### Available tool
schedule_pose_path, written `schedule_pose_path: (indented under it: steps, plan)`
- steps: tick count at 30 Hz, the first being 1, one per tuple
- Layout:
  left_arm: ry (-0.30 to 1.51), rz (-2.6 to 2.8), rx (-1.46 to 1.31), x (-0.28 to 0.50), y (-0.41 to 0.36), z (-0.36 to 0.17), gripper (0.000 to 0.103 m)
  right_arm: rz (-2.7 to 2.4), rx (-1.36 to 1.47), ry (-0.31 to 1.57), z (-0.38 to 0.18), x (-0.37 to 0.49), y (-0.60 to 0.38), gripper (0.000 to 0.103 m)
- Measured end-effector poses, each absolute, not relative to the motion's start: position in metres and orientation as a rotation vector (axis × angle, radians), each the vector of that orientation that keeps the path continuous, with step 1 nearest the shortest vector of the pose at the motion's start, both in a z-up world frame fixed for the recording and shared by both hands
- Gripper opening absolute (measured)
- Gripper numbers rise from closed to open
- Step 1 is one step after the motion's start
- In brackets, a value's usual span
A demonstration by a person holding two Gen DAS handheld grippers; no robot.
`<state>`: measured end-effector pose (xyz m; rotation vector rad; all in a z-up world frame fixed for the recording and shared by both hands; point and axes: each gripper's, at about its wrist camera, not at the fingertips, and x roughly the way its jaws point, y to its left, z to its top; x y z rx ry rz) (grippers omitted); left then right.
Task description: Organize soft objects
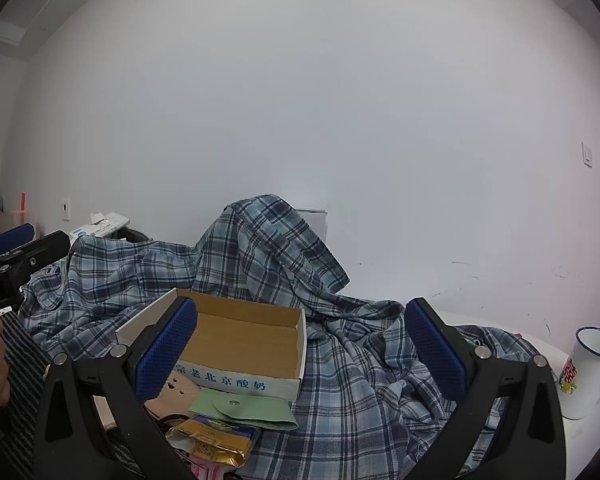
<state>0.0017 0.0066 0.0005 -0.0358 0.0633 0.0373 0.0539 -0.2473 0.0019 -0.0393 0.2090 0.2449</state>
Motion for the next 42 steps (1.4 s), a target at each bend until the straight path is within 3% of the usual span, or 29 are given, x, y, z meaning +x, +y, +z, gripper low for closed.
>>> schedule_pose_path:
  steps: [42]
  plan:
    - [0.052,0.033,-0.016,-0.0012,0.0064,0.0041,0.103,0.244,-0.042,0.206,0.0016,0.0528,-0.2459,0.103]
